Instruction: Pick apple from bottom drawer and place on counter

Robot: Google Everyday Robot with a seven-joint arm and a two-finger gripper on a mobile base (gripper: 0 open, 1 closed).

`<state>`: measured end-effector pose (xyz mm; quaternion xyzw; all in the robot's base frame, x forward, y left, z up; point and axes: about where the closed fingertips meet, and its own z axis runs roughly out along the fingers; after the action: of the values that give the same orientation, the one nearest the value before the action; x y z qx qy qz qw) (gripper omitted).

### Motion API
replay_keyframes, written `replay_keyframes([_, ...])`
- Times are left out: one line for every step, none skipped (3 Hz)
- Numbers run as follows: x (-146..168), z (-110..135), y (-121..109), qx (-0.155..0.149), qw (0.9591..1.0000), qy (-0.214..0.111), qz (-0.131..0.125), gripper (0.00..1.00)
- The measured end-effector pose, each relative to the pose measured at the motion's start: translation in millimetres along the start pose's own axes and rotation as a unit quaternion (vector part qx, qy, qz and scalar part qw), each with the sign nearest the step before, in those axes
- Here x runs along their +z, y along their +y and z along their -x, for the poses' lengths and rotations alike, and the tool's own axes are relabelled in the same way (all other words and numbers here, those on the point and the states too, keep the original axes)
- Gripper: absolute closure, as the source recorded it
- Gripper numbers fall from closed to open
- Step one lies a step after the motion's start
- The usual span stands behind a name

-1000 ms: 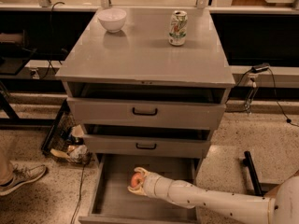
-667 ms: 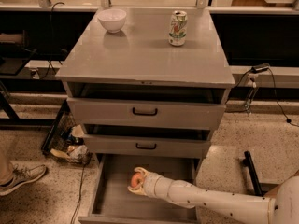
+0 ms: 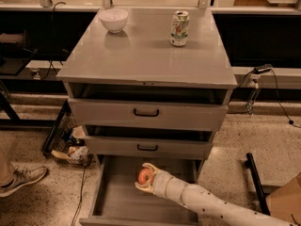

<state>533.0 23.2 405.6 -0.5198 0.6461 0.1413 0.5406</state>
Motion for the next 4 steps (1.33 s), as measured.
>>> replay_keyframes([-33, 22, -22, -0.019, 0.9993, -0.018, -0.026, 1.0])
replay_keyframes([-59, 40, -50, -0.042, 0.9975, -0.035, -0.045, 1.0])
replay_keyframes([-86, 56, -85, -0.064, 0.9944, -0.049, -0.069, 1.0])
replay_keyframes([-117, 71, -118, -0.087, 0.9899, -0.052, -0.099, 1.0])
